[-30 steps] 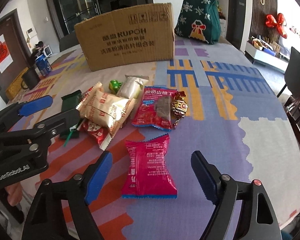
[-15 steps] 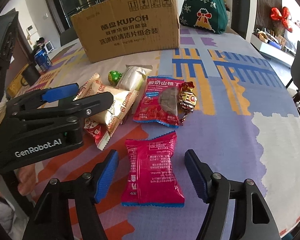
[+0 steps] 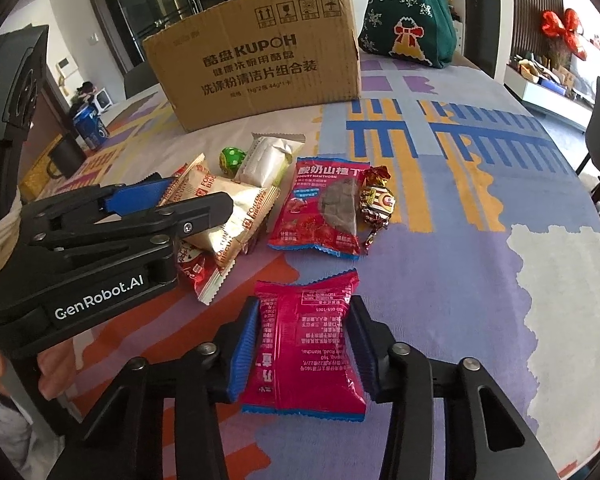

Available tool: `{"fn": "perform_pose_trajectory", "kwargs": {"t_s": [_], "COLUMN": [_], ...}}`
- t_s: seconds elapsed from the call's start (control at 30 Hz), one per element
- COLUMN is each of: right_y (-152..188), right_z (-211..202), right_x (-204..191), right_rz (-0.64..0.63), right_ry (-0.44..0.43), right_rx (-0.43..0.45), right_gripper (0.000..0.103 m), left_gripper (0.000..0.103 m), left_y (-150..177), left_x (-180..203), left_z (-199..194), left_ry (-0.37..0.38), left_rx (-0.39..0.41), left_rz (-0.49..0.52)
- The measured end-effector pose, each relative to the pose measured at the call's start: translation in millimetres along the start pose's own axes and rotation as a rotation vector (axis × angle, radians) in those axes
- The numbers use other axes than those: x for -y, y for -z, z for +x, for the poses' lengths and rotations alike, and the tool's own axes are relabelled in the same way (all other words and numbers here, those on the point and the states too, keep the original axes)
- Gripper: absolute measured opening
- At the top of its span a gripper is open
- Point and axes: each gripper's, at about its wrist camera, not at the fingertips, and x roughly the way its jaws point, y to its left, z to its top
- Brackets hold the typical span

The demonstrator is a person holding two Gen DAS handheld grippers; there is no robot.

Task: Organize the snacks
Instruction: 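Lift the pink packet with the right tool while the left tool grasps a small wrapped candy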

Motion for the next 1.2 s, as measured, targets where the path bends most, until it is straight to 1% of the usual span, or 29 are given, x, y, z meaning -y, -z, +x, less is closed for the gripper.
{"fn": "perform_pose_trajectory", "kwargs": {"t_s": [0.07,0.1,0.2,0.6,0.67,0.87,1.03,1.2], "right_y": [-0.8,-1.4,-4.0,-26.1,-29.1,-40.8,-46.6,-53.0], "right_z": [-2.0,-3.7,-7.3,-33.3,-36.8,-49.4,-57.1,-63.7], "right_x": [0.9,0.9,1.7,1.8,1.9,-4.0,-7.6,-11.3], "right_rz": [0.004,0.005,0.007,0.005,0.007,-0.01,-0.02,-0.024], "right_ry": [-0.003,-0.003,-0.007,0.011,0.01,0.002,-0.006,-0.021], "right_rx": [0.006,0.01,0.022,0.125,0.137,0.187,0.215,0.235], "right_gripper": [0.041,0.041,0.04,0.04,0.04,0.04,0.04,0.04], "left_gripper": [0.037,0.033,0.028,0.015,0.003,0.003,0.003,0.003], "left_y": [-1.3,-2.1,-4.7,-9.2,-10.8,-14.2,-17.9,-24.9], "left_x": [0.4,0.6,0.3,-6.3,-6.8,-8.3,-7.8,-12.1], "left_z": [-2.2,-4.2,-10.2,-31.9,-35.2,-43.2,-56.0,-64.7], "left_ry": [0.005,0.01,0.018,0.063,0.059,0.07,0.08,0.072], "left_rx": [0.002,0.007,0.02,0.053,0.058,0.078,0.11,0.13], "left_rz": [-0.004,-0.007,-0.014,-0.094,-0.101,-0.117,-0.13,-0.14]}}
